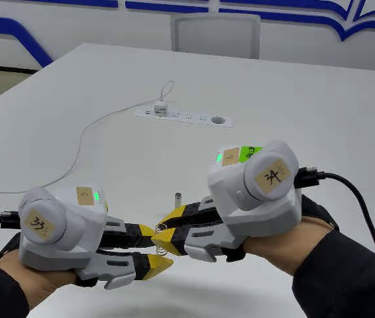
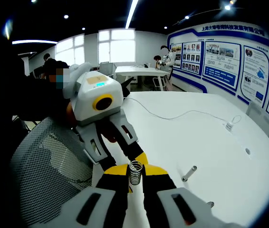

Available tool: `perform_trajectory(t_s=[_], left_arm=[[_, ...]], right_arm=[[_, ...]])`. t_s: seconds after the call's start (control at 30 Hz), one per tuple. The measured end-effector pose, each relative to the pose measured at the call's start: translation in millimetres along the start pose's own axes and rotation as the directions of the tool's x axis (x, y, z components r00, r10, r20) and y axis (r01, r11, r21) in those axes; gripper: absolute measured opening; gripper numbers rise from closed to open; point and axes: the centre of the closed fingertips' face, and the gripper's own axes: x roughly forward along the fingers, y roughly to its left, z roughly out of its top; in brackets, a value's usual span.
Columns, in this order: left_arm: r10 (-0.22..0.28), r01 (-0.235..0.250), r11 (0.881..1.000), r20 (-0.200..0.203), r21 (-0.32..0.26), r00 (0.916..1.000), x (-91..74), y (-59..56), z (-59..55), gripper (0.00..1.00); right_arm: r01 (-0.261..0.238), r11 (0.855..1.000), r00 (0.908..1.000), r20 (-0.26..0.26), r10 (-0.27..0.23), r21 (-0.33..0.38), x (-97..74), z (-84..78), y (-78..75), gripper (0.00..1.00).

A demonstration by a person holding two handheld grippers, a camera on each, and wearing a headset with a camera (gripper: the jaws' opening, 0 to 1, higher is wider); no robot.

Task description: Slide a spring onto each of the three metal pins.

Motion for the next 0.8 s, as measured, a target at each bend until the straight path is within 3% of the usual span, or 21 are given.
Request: perform_trajectory(t_s=[0.8], left_arm=[[0.104, -0.100, 0.992, 0.054, -0.076, 0.9931, -8.4, 23.0, 5.1, 0.53]], right_arm=[[0.102, 0.994, 0.9943, 0.027, -0.103, 0.035, -18.8, 4.5, -36.8, 0.12]])
